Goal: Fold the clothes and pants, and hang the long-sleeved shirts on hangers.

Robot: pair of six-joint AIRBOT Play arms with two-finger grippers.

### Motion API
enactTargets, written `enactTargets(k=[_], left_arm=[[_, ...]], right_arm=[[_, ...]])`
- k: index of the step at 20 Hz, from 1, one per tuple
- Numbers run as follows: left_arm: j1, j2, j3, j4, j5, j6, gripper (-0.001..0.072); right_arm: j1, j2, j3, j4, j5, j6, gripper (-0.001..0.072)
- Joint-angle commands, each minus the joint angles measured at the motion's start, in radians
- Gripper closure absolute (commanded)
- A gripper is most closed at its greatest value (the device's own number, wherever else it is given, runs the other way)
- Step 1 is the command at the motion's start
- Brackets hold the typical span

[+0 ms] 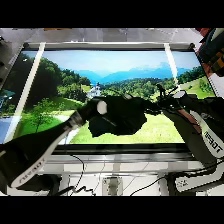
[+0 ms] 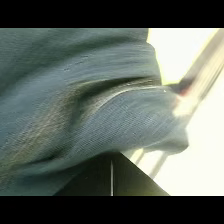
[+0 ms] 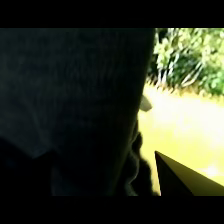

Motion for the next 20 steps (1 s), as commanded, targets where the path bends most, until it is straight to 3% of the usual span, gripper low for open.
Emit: enactTargets(k=[1, 5, 8, 11, 12, 13, 20], left_arm=[[-0.127, -0.063, -0.001, -0.016, -0.022, -0.001, 0.0683], [-0.148, -0.101, 0.0, -0.013, -0.022, -0.001, 0.0683], [-0.114, -0.101, 0.0, -0.005, -0.022, -0.001, 0.0683], [-0.076, -0.101, 0.0, -0.005, -0.022, -0.001, 0.0683], [-0.062, -0.101, 0.0, -0.004, -0.022, -0.001, 0.0684], [-0.047, -0.099, 0.0, 0.0, -0.023, 0.0, 0.0684], [0.139, 0.146, 0.003, 0.068, -0.127, -0.001, 0.0684]], right_arm=[[0.022, -0.002, -0.005, -0.047, -0.1, 0.104, 0.0014], [0.023, -0.067, -0.005, 0.008, 0.029, 0.105, 0.0033], [0.032, -0.138, -0.005, 0.146, 0.137, 0.004, 0.008], [0.07, -0.143, 0.0, 0.309, 0.11, -0.141, 0.0342], [0.08, -0.143, 0.016, 0.345, 0.1, -0.172, 0.0559], [0.082, -0.143, 0.042, 0.364, 0.101, -0.172, 0.0673], [-0.027, 0.065, 0.293, 0.331, 0.094, -0.107, 0.0673]])
